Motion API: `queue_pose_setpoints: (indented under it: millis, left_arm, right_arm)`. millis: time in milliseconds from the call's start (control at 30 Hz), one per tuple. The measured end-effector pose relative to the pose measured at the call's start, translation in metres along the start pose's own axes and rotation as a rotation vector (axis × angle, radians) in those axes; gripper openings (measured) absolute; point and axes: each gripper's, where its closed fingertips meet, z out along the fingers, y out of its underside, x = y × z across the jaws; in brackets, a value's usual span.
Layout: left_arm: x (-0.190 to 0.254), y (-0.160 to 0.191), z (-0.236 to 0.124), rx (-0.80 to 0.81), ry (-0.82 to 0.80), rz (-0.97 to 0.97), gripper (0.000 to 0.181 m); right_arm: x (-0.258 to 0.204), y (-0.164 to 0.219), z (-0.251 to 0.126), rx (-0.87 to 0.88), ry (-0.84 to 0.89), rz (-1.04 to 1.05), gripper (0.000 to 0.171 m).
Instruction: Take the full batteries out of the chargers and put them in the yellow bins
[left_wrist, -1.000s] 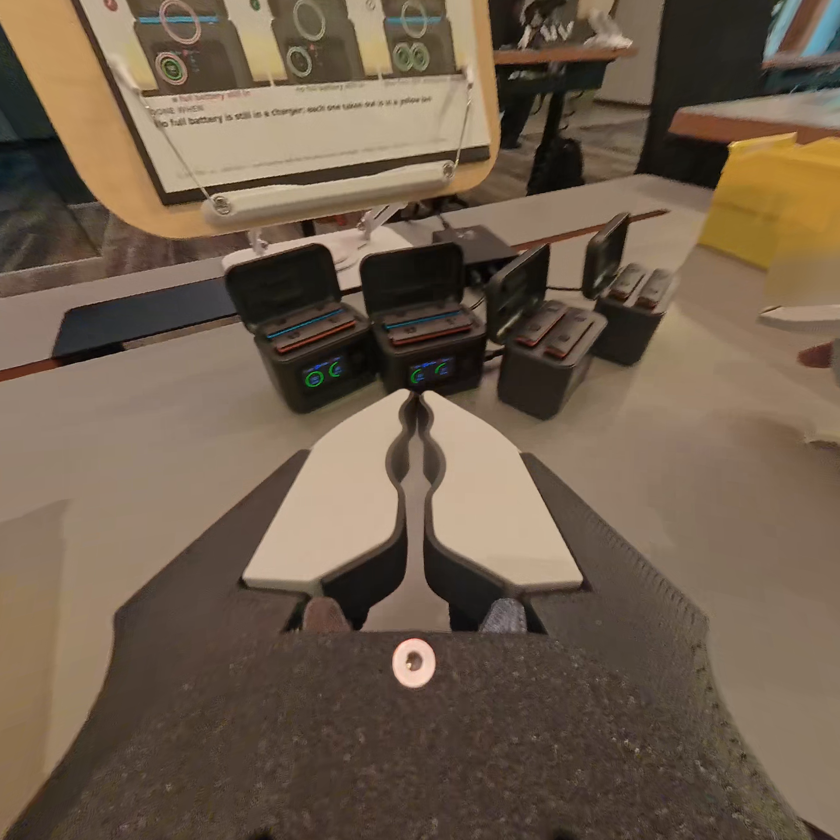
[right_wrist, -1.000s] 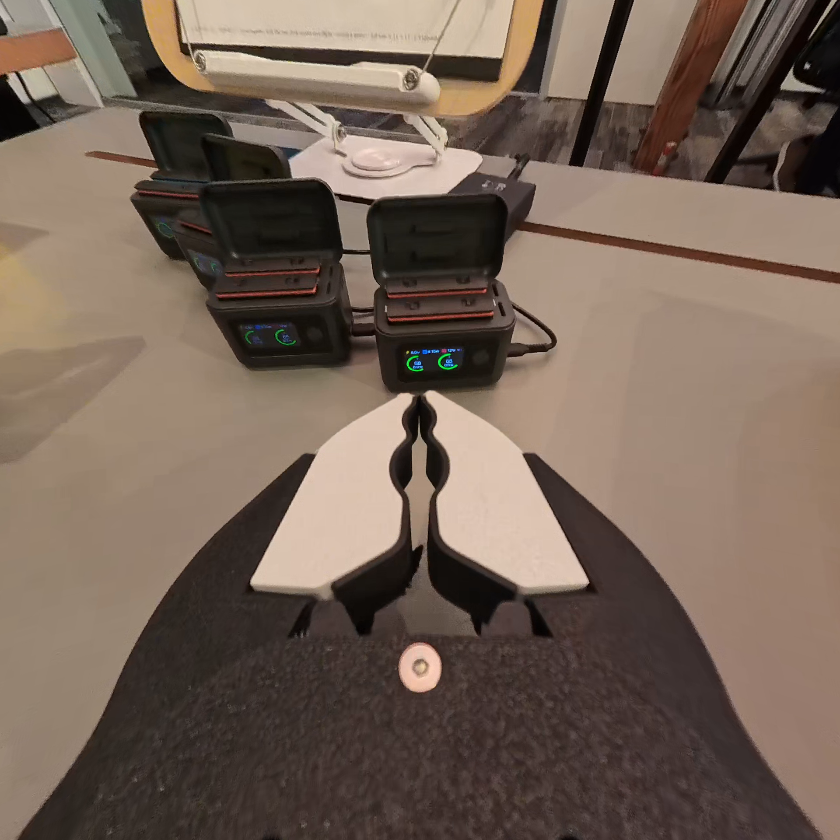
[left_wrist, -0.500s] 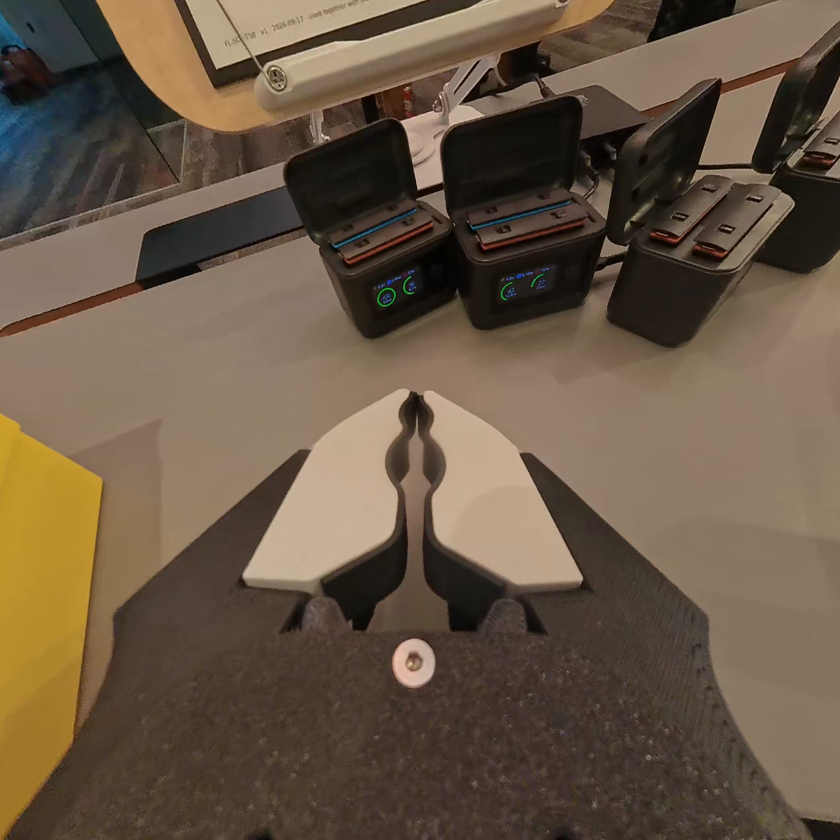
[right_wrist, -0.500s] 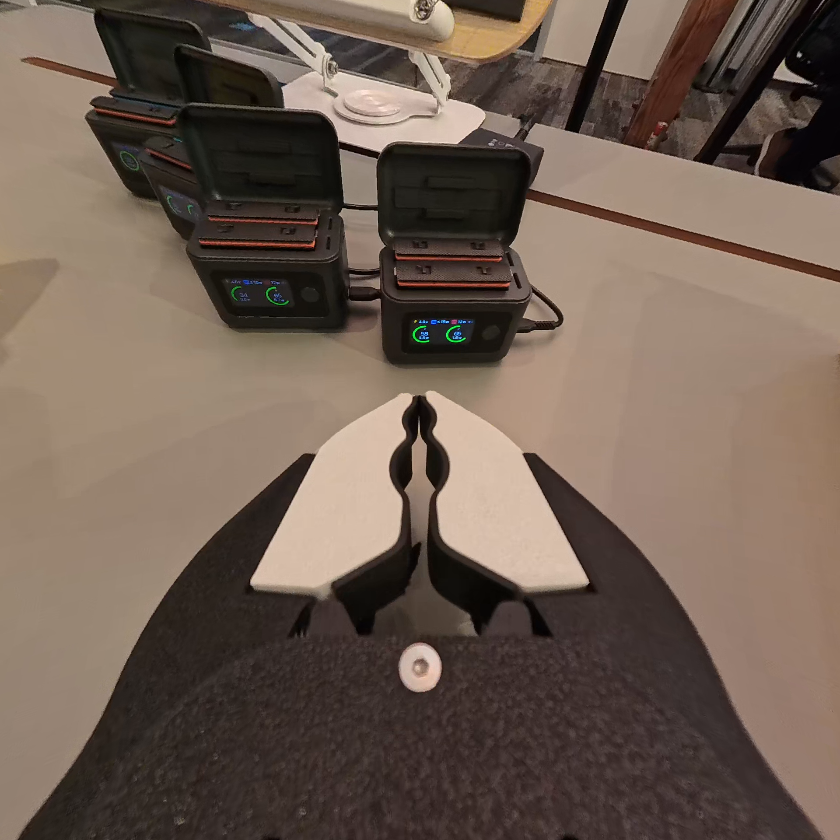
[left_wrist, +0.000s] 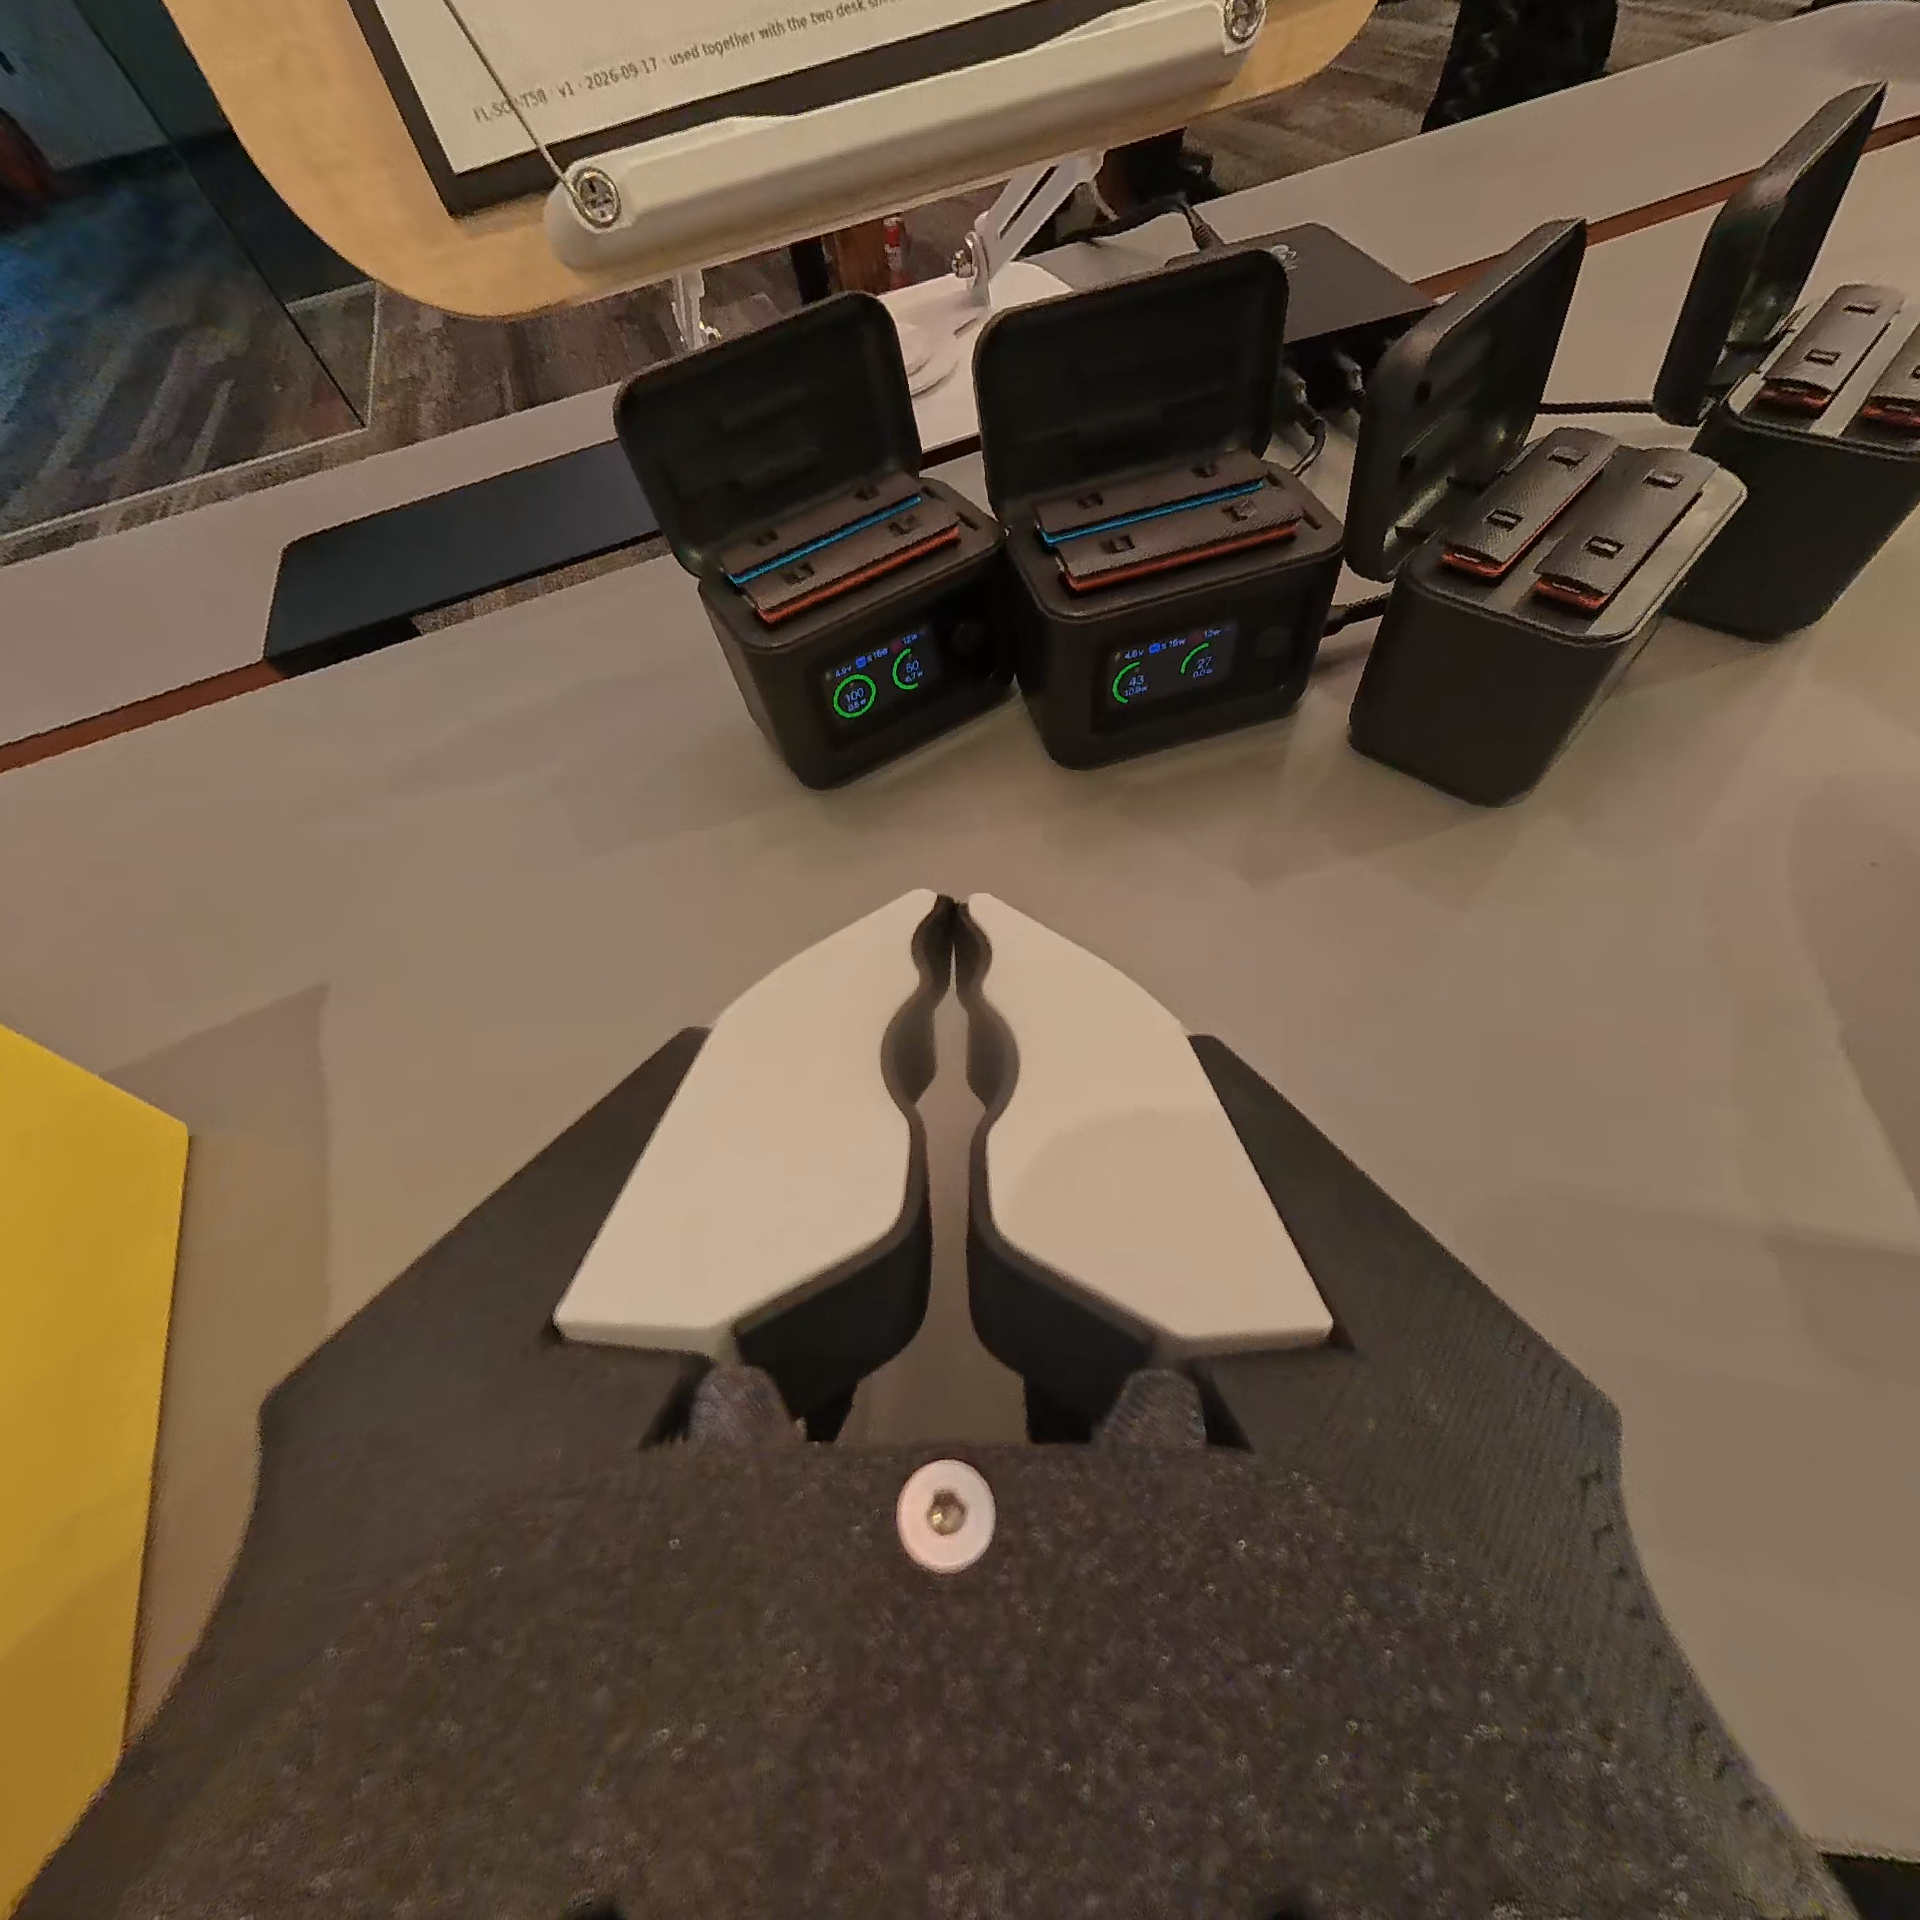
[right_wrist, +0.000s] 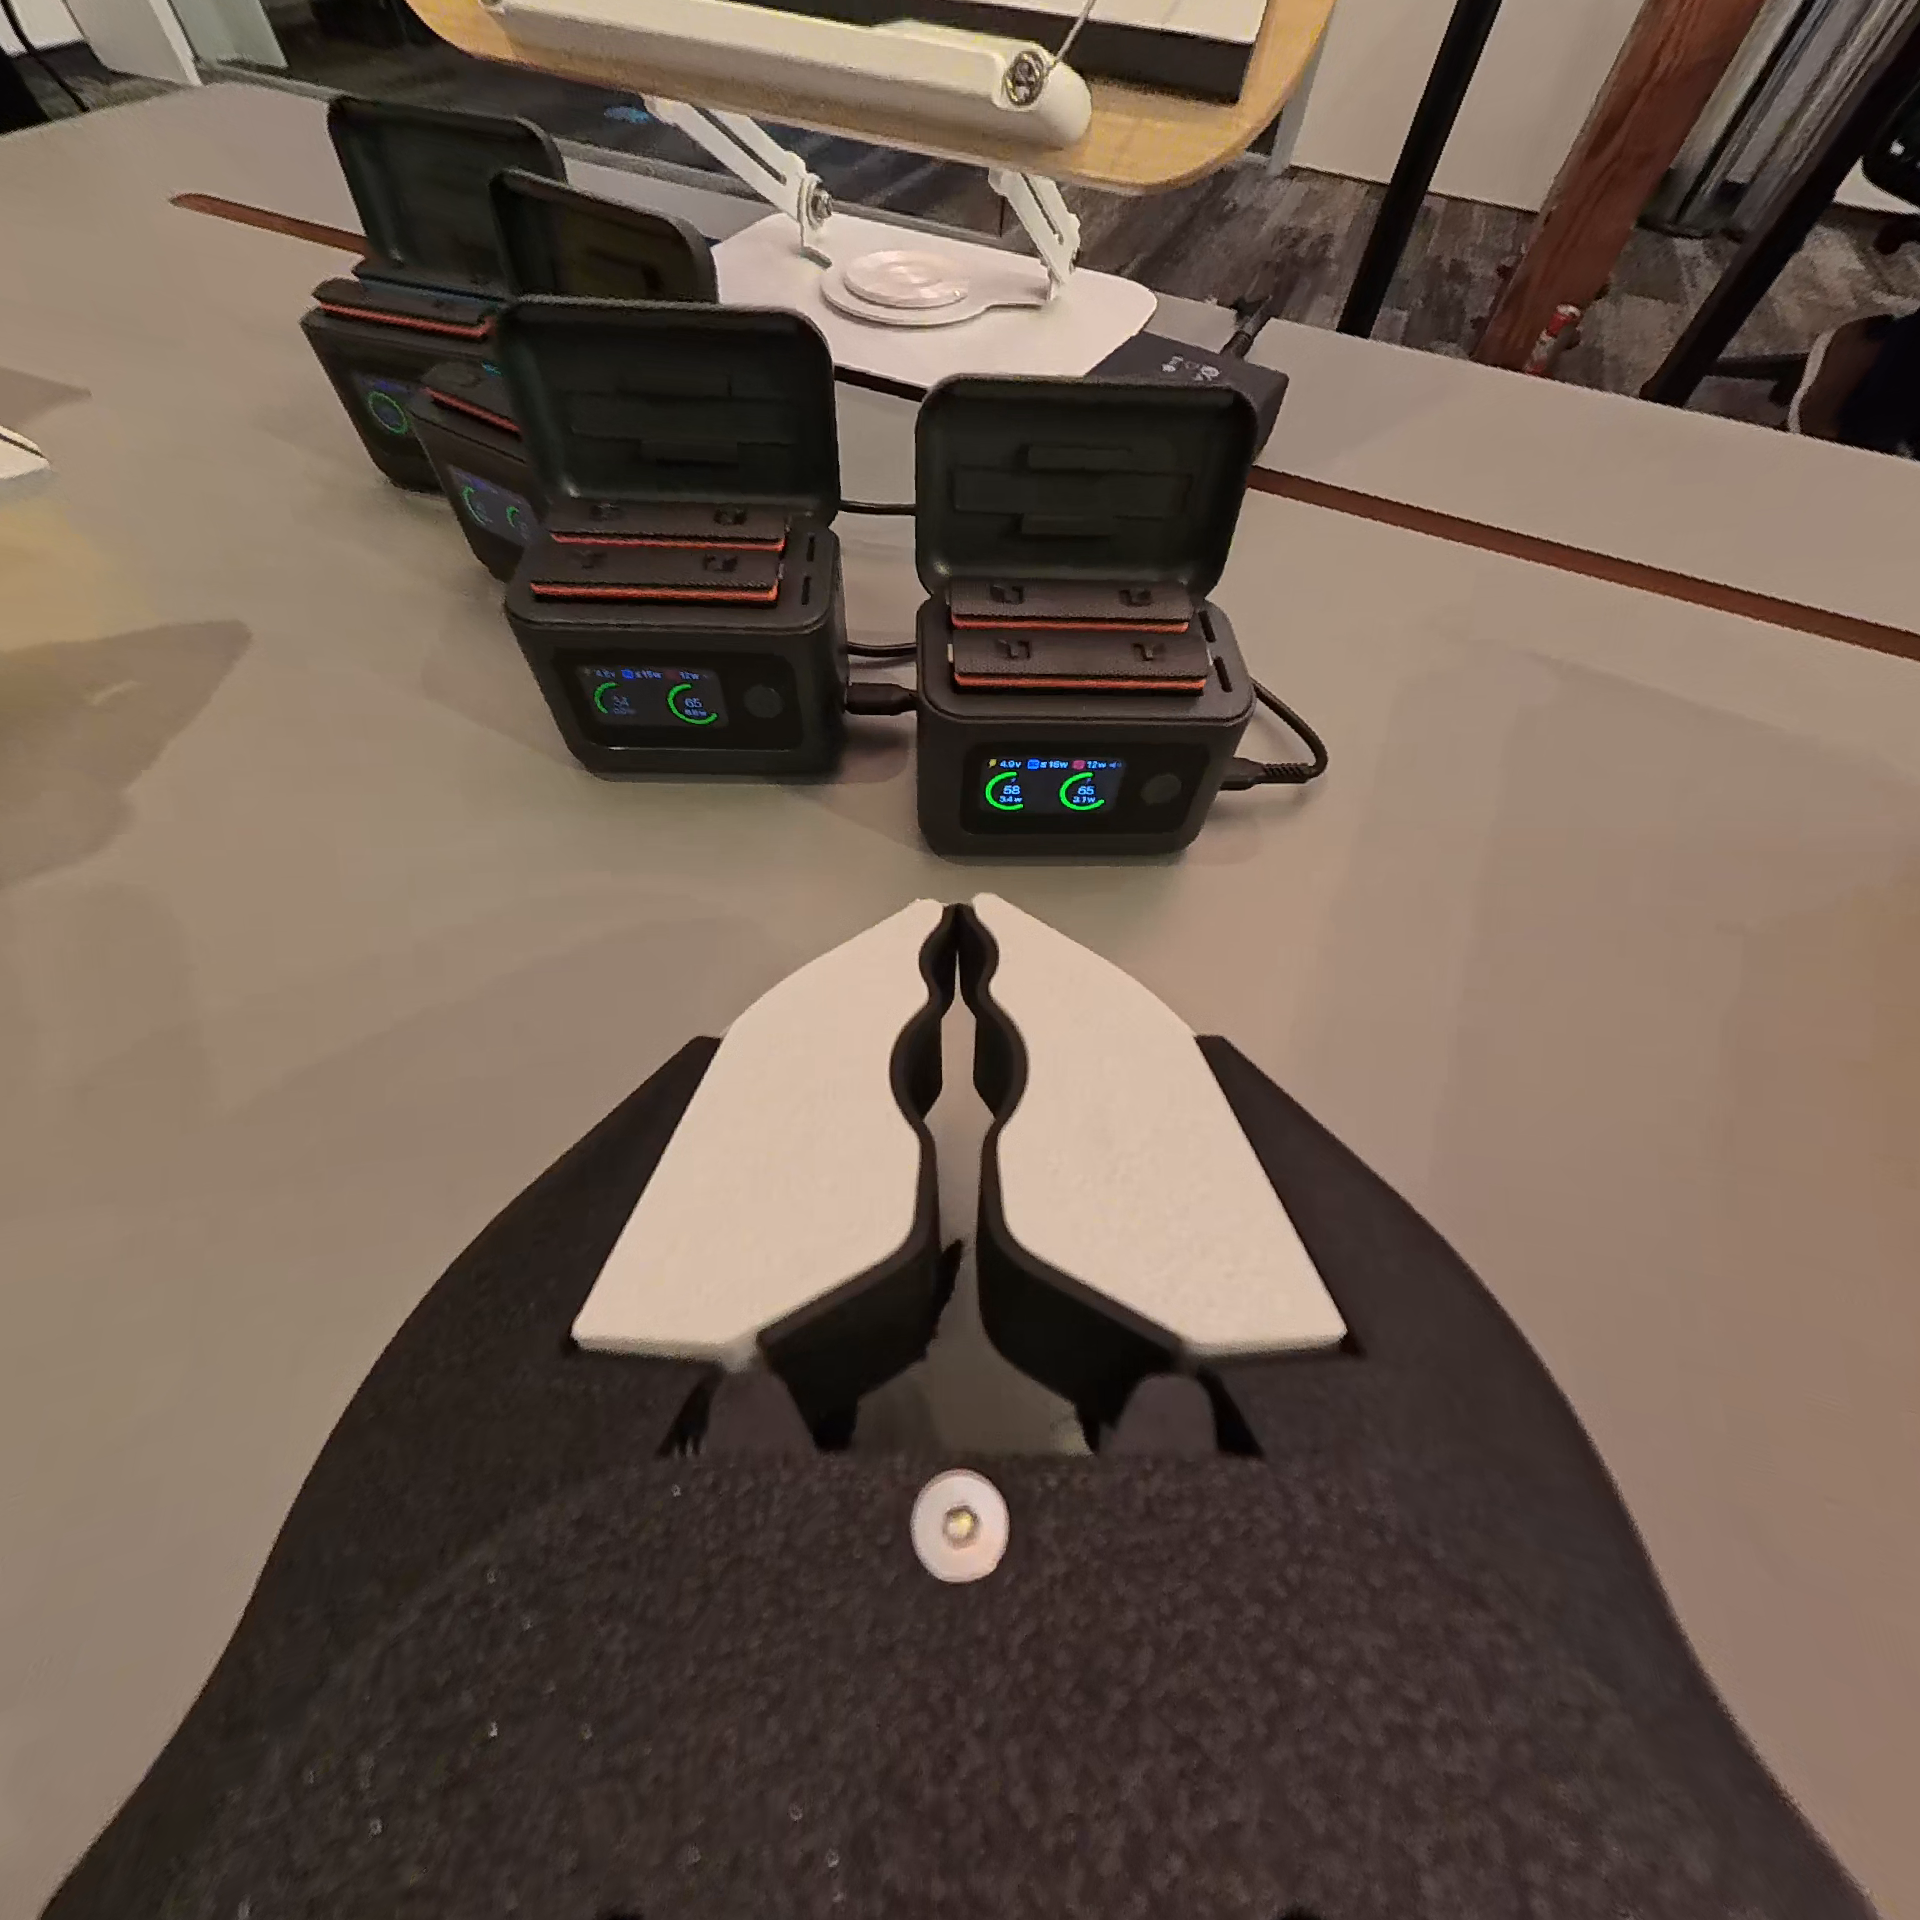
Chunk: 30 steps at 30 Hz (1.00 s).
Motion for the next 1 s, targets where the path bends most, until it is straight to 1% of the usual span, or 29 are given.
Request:
queue_pose_setpoints:
  millis: [267, 333, 400, 467, 567, 667, 767, 800, 900, 1000]
  left_arm:
    - [-0.003, -0.001, 0.005, 0.011, 0.008, 0.009, 0.0]
    - [-0.007, -0.005, 0.013, 0.018, 0.028, 0.039, 0.021]
    - [-0.011, -0.002, 0.026, -0.026, 0.082, 0.029, 0.051]
    - [-0.014, 0.0, 0.04, -0.068, 0.163, 0.036, 0.076]
    - [-0.021, 0.002, 0.058, -0.126, 0.279, 0.027, 0.092]
    - [-0.038, -0.005, 0.08, -0.132, 0.339, 0.003, 0.096]
    - [-0.042, -0.009, 0.1, -0.176, 0.467, -0.065, 0.099]
    - [-0.042, -0.011, 0.105, -0.18, 0.501, -0.058, 0.1]
    - [-0.039, -0.015, 0.118, -0.174, 0.561, 0.066, 0.105]
    - [-0.031, -0.016, 0.126, -0.188, 0.63, 0.118, 0.104]
  right_arm:
    - [-0.006, -0.002, -0.001, 0.005, -0.044, 0.016, 0.0]
    - [-0.008, -0.002, -0.001, 0.005, -0.055, 0.019, 0.0]
    - [-0.01, -0.001, 0.0, 0.004, -0.07, 0.019, 0.0]
    - [-0.012, -0.001, 0.0, 0.0, -0.087, 0.025, 0.0]
    - [-0.018, -0.003, -0.001, 0.012, -0.129, 0.035, 0.0]
    - [-0.024, -0.005, -0.002, 0.022, -0.169, 0.037, 0.0]
    - [-0.027, -0.003, -0.001, 0.018, -0.189, 0.025, 0.0]
    - [-0.028, -0.003, -0.001, 0.016, -0.195, 0.024, 0.0]
    - [-0.031, -0.002, -0.001, 0.01, -0.218, 0.027, 0.0]
    - [-0.033, 0.0, 0.0, -0.001, -0.234, 0.028, 0.0]
